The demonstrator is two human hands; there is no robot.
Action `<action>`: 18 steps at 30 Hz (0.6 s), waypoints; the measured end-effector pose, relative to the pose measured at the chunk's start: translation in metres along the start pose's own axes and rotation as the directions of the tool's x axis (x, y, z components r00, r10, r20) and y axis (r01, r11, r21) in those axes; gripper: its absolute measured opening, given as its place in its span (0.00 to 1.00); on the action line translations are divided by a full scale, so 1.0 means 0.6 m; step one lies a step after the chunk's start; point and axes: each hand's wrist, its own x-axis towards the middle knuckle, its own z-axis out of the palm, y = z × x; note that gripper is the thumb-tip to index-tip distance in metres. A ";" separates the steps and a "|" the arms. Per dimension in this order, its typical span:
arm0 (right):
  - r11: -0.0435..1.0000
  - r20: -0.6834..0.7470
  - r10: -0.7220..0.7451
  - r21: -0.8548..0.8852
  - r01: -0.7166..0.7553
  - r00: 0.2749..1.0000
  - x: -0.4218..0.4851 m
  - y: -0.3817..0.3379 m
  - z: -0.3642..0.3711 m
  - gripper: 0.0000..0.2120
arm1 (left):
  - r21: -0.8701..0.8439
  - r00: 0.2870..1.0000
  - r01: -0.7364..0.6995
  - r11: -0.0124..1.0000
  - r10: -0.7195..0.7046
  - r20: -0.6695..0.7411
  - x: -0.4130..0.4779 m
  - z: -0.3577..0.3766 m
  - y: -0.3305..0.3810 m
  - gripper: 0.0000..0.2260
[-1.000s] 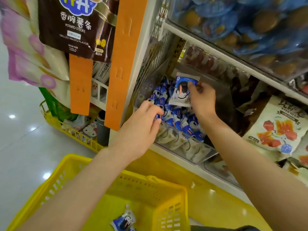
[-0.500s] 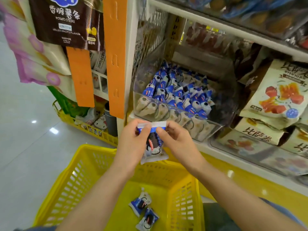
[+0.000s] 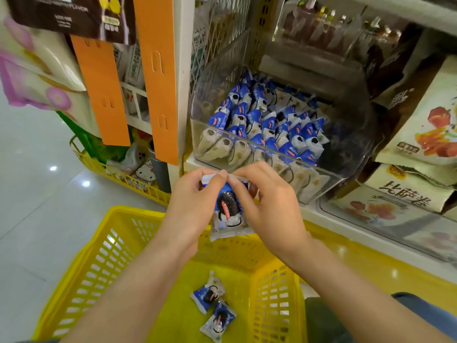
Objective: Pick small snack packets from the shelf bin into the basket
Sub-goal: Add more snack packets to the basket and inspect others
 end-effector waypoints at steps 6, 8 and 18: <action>0.892 0.063 0.311 0.326 -0.314 0.948 -0.012 0.007 -0.006 0.05 | 0.043 0.999 0.026 0.999 -0.027 0.034 -0.006 0.009 -0.008 0.07; 0.794 0.116 0.415 0.438 -0.422 0.902 -0.016 0.010 -0.011 0.05 | 0.098 0.997 0.053 0.994 -0.059 0.057 -0.009 0.005 -0.012 0.14; 0.477 0.526 0.571 0.411 -0.776 0.630 -0.044 0.015 -0.009 0.06 | 0.066 0.998 -0.034 0.997 0.038 -0.053 -0.031 -0.027 -0.026 0.03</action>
